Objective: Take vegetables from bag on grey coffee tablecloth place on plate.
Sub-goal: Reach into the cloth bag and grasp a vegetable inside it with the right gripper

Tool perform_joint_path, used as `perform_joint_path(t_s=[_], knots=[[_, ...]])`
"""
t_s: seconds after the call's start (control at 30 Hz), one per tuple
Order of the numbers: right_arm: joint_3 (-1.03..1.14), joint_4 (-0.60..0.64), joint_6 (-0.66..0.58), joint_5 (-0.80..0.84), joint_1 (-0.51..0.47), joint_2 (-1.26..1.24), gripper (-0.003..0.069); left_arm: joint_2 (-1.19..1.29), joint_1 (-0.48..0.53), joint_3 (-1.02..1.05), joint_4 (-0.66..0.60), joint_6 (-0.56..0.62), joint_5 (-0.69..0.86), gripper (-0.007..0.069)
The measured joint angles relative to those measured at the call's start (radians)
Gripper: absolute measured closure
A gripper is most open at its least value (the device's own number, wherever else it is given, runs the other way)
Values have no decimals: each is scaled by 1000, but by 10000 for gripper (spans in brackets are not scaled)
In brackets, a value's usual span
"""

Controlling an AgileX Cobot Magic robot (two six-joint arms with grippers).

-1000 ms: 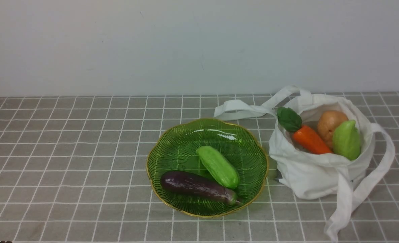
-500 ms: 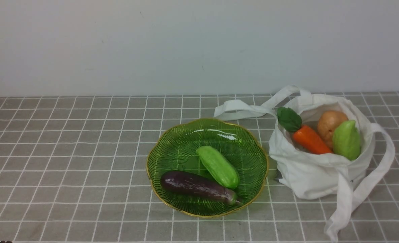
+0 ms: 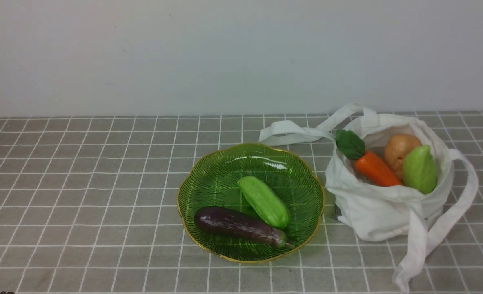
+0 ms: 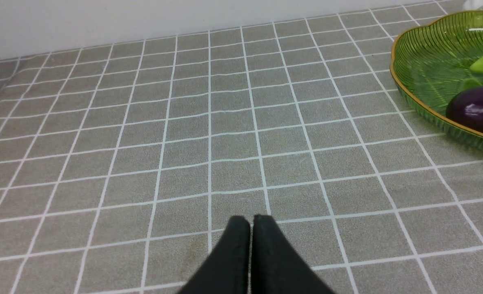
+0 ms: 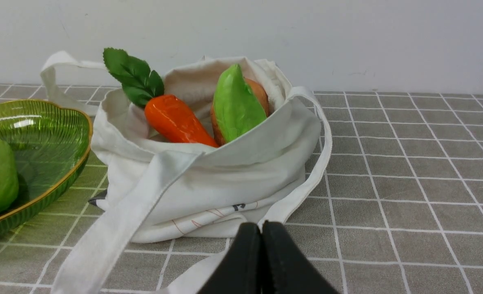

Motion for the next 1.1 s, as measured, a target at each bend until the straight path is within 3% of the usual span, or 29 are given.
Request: perform_joint_path(t_s=[0.33,0.4,0.43,0.47,0.5,0.6,0.67,0.8,0.93,1.07,1.1], knots=[[0,28,22,0,0,0,674,0,0,0,0,0,0,632],[0,131,84,0,0,0,674,0,0,0,0,0,0,632],[1,289,182,-3,0,0,674,0,0,0,0,0,0,632],[1,308,182,-3,0,0,674,0,0,0,0,0,0,632],[3,456,260,-8,0,0,674,0,0,0,0,0,0,632],[2,666,322,-26,0,0,674,0,0,0,0,0,0,632],[2,761,331,-40,0,0,674,0,0,0,0,0,0,632],[2,831,334,-43,0,0,674,0,0,0,0,0,0,632],[-52,850,175,-44,0,0,674,0,0,0,0,0,0,632],[-360,825,-194,-42,0,67,674,0,0,0,0,0,0,632],[-410,821,-227,-33,0,91,674,0,0,0,0,0,0,632]])
